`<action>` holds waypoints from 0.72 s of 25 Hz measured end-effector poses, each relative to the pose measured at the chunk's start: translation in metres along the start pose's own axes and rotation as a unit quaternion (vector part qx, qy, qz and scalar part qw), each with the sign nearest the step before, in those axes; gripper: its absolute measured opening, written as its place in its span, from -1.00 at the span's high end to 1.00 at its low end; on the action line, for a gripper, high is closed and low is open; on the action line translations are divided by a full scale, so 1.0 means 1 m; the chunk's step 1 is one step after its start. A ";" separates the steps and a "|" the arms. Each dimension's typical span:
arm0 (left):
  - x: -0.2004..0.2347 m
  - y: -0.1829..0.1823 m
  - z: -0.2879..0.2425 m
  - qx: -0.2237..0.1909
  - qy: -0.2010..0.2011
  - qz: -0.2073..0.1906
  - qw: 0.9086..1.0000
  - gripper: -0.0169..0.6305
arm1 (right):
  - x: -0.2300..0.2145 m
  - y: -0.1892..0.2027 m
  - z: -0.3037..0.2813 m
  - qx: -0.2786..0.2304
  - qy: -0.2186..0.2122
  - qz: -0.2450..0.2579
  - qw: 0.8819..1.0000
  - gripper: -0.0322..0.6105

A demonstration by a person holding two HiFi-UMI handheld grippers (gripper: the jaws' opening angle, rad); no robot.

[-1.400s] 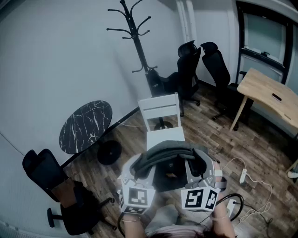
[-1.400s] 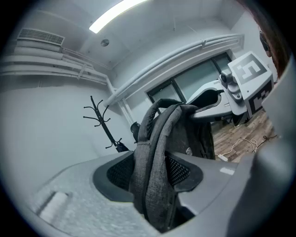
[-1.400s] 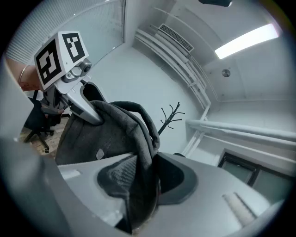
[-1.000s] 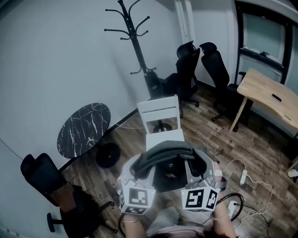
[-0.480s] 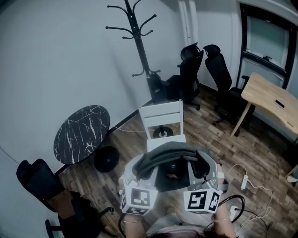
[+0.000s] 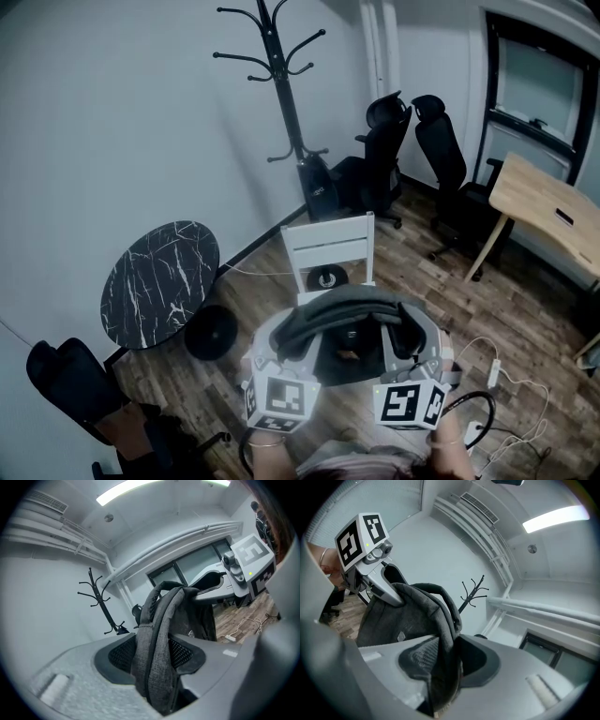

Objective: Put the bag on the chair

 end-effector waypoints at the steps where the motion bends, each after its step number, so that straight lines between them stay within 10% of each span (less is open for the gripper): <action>1: 0.005 0.001 -0.003 -0.001 0.003 -0.001 1.000 0.33 | 0.001 -0.001 -0.005 0.002 0.002 -0.001 1.000 0.51; 18: 0.042 0.020 -0.040 0.004 0.014 -0.001 1.000 0.32 | 0.015 -0.005 -0.060 0.019 -0.003 0.000 1.000 0.52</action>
Point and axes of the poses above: the fingertips, and each gripper's own axes: z backward along the fingers, x to its left, y out of its underside, the point moved 3 cm from there along z, backward along the fingers, and after that the axes turned 12 degrees about z, right-handed, at the moved point
